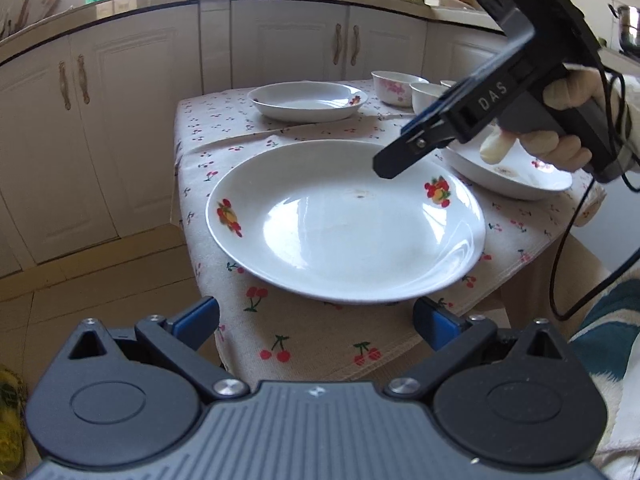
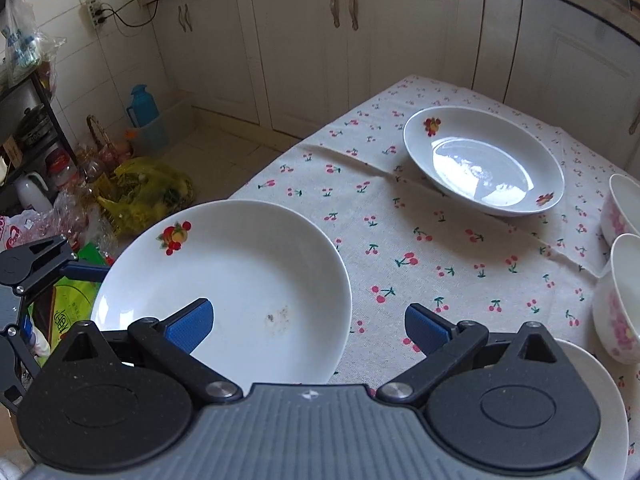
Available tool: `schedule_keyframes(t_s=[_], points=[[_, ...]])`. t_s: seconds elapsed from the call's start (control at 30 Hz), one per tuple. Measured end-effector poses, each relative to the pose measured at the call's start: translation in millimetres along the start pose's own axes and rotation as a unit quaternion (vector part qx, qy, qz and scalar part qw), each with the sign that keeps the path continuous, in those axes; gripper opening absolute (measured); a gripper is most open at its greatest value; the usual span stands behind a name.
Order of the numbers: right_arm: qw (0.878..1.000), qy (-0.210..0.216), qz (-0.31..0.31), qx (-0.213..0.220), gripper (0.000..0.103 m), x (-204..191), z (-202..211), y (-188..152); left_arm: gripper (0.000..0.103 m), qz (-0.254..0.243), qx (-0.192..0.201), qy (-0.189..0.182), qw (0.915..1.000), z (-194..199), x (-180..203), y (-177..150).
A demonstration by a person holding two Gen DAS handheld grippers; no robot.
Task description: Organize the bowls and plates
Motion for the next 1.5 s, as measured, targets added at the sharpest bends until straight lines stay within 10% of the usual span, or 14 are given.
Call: schedule_keyframes(t_s=[0.8, 1.5], points=[[0.995, 0.084, -0.023, -0.044, 0.068, 16, -28, 15, 0.102, -0.050, 0.010, -0.061, 0.9968, -10, 3, 12], [0.996, 0.060, -0.063, -0.007, 0.068, 50, -6, 34, 0.101, -0.082, 0.024, -0.072, 0.9938, -29, 6, 53]])
Point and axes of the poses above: each gripper's, at about its wrist camera, not at the fingertips, and z roughly against the way its jaws point, x to its right, y to its top, the point moved 4 cm from there along -z, roughly the way its jaws point, and after that the axes turned 8 degrees about y, right-handed, at the moved point
